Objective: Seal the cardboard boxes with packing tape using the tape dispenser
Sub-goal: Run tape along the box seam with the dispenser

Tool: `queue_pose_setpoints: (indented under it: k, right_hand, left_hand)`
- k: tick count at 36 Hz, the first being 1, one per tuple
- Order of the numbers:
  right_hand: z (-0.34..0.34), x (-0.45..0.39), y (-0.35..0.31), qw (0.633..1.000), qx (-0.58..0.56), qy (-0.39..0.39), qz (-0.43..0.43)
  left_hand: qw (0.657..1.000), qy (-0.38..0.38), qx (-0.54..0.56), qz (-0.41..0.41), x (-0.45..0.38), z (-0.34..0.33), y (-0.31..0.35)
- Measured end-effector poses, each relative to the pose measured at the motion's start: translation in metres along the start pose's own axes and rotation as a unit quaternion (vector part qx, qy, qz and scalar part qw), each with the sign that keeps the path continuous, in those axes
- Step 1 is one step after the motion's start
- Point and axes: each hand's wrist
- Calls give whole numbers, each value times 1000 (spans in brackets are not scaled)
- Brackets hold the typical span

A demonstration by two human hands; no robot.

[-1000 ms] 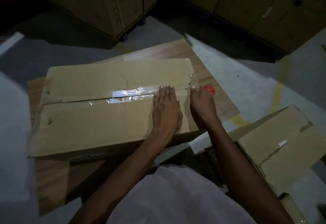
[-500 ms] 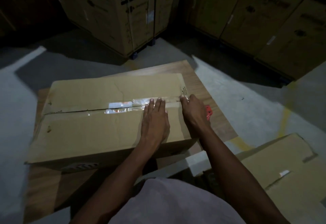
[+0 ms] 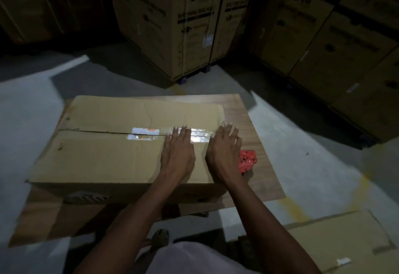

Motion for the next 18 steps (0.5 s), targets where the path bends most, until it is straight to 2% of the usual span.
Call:
queue_pose_setpoints:
  k: [6, 8, 14, 18]
  right_hand:
    - [-5, 1, -7, 984, 78, -47, 153]
    - [-4, -3, -9, 979, 79, -57, 178]
    - [5, 0, -4, 983, 45, -77, 161]
    - [3, 0, -11, 988, 30, -70, 133]
  left_hand:
    - [998, -30, -18, -45, -13, 11, -13]
    - [997, -42, -29, -63, -16, 16, -16]
    - [995, -47, 4, -90, -11, 31, -30]
    - [998, -35, -1, -53, -9, 41, -50]
Point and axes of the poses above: each hand's wrist, its own x-axis away from the middle knuckle, its own z-axis out of the back of the hand, y = z × x, and after that the axes turned 11 degrees about z, right-handed
